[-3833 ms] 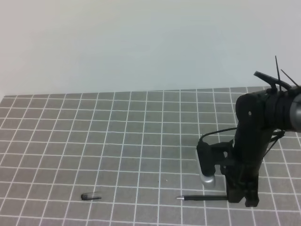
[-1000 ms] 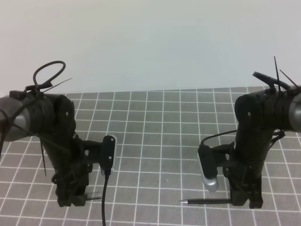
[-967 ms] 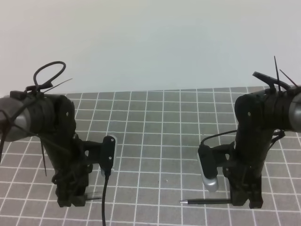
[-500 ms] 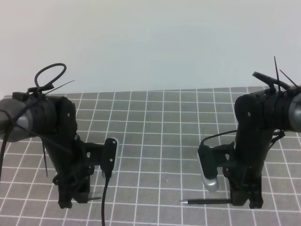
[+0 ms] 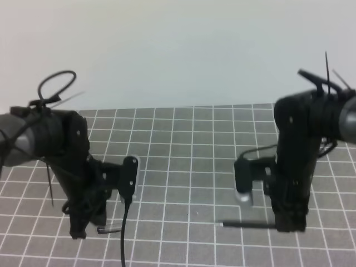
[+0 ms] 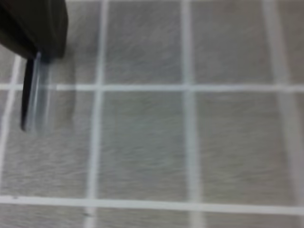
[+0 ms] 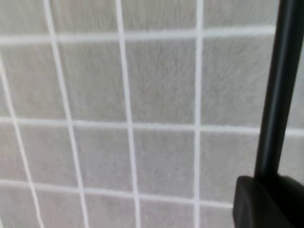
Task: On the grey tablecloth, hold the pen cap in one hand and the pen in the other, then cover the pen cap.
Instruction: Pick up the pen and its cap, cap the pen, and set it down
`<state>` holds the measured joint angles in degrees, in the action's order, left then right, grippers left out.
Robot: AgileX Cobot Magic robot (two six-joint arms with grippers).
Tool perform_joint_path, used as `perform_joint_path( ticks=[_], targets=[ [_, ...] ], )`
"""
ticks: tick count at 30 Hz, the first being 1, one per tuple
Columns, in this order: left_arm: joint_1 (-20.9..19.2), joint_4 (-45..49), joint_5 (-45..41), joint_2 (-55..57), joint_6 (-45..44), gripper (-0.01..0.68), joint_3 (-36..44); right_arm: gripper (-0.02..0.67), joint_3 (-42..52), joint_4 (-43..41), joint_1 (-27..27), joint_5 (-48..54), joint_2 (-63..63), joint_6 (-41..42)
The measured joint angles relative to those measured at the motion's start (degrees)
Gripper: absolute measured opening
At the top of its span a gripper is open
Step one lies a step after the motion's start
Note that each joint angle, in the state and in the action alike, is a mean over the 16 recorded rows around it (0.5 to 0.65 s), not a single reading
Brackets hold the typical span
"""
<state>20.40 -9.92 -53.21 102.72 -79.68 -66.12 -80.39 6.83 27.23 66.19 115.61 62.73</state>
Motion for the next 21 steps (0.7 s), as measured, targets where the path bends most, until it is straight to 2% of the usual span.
perform_joint_path(
  ticks=[7,14,17,21],
  targets=[
    [0.00,1.05,2.71,-5.05,-0.40,0.001,0.03,-0.004,-7.35,1.91,0.91,6.43,-0.71,-6.13],
    [0.00,-0.62,4.11,-7.20,-0.49,0.019,0.07,-0.004,-11.47,1.92,2.92,8.71,-1.49,-9.30],
    [0.00,-1.73,4.30,-6.71,-0.49,0.074,0.09,-0.004,-12.05,0.94,3.74,8.70,-1.73,-9.90],
    [0.00,-3.18,4.16,-4.87,-0.27,0.195,0.09,-0.004,-12.16,-0.09,4.43,8.58,-1.74,-9.92]
  ],
)
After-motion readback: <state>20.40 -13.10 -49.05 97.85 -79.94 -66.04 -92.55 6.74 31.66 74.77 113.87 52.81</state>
